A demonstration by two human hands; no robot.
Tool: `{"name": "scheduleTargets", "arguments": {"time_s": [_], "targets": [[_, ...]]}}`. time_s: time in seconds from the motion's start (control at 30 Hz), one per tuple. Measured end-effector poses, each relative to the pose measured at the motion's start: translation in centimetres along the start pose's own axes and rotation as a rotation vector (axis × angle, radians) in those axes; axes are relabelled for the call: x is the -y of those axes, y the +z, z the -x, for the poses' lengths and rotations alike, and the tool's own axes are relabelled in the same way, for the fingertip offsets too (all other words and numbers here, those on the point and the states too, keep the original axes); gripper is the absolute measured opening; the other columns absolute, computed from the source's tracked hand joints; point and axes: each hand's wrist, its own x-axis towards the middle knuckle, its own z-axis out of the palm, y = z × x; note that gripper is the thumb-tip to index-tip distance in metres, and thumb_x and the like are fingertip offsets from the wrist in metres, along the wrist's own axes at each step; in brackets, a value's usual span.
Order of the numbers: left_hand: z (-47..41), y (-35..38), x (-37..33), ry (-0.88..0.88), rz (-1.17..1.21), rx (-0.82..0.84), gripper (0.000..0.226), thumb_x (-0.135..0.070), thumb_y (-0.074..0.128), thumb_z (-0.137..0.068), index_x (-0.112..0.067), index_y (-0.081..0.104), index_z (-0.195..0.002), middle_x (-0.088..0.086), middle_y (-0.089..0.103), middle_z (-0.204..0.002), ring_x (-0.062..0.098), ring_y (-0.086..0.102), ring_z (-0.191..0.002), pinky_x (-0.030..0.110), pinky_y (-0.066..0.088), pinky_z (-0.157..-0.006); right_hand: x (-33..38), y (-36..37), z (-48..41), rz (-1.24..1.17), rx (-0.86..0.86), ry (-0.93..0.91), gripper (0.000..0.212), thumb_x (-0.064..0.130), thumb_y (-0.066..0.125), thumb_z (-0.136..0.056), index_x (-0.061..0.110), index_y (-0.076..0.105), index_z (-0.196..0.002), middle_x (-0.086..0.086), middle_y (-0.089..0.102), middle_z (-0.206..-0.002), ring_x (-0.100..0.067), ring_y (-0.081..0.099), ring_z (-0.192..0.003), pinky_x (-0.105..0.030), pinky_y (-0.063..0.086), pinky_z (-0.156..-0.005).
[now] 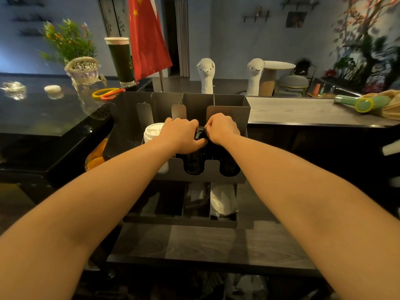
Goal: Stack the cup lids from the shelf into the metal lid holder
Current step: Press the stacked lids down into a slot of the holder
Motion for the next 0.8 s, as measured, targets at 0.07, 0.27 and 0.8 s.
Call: {"name": "scheduleTargets", "arguments": {"time_s": [0.07,0.27,0.8], "targets": [[0.2,0.0,0.0,-0.011,0.045,-0.036,0.050,-0.063,0.050,-0.092,-0.019,0.060,-0.113,0.002,0.064,-0.107,0.020,0.058,-0.095,0.042,0.044,-0.091,-0.2,-0.2,0.5,-0.047,-0.063,-0.011,0.021,0.033,0.055,-0.100,0.017,0.066,-0.108,-0.001,0.063,-0.096,-0.017,0.058,-0.084,-0.031,0.044,-0.069],[2.4,-0.4,-0.4,0.053,0.256,-0.264,0.038,-0.048,0.058,-0.094,-0.018,0.066,-0.116,0.003,0.066,-0.116,0.022,0.059,-0.106,0.040,0.051,-0.091,-0.9,-1.2,2.7,-0.075,-0.209,-0.036,0.016,0.030,0.054,-0.100,0.020,0.058,-0.112,0.002,0.057,-0.095,-0.015,0.055,-0.085,-0.030,0.045,-0.070],[7.0,2.0,-15.5,0.151,0.822,0.046,0.010,-0.036,0.058,-0.096,-0.028,0.065,-0.098,-0.010,0.065,-0.079,0.009,0.063,-0.075,0.037,0.058,-0.074,-12.3,-4.3,15.2,-0.057,-0.293,0.331,0.013,0.028,0.056,-0.097,0.025,0.056,-0.109,0.002,0.059,-0.094,-0.020,0.054,-0.083,-0.032,0.043,-0.069]]}}
